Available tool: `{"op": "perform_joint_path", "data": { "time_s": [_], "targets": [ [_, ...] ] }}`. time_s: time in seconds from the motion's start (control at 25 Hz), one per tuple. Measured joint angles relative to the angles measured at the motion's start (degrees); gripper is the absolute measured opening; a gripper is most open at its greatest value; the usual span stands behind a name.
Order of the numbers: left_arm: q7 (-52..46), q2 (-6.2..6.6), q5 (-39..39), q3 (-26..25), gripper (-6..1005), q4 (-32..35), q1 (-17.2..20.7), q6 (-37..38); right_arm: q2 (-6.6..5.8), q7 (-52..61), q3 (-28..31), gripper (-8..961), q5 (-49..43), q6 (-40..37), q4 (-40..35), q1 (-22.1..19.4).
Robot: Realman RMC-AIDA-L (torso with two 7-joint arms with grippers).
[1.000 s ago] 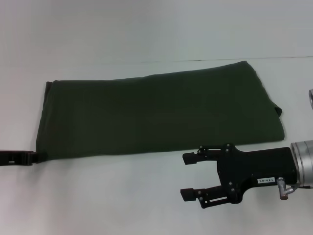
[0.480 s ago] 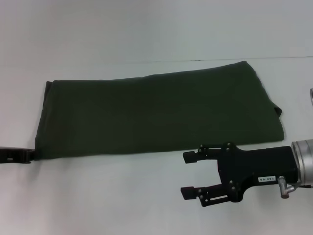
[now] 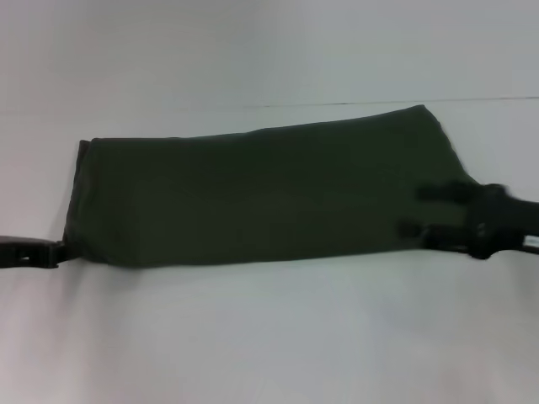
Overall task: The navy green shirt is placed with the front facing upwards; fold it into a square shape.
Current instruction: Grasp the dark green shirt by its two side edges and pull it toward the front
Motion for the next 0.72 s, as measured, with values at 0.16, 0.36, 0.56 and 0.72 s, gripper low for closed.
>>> {"op": "perform_joint_path", "data": {
  "time_s": [0.16,0.36,0.56,0.72],
  "targets": [
    [0.00,-0.06,-1.81,0.22,33,0.57,-0.05,0.67,-0.33,3.31,3.96,866,-4.27,5.11,0.08,-0.92],
    [0.06,-0.09,-2.97,0.40,33,0.61,-0.21,0.93,0.25,6.71,6.42,865,-9.66,15.24,1.93,-1.12],
    [0.07,0.05,-3.50,0.28,34,0.61,-0.30,1.58,-0.02,8.84,6.59,866,-10.11,23.03,5.51,-0.57],
    [0.09,0.06,-3.50,0.42,34,0.61,-0.46,1.62,0.21,11.21,6.59,866,-10.13,27.79,6.24,-0.55]
  ]
}}
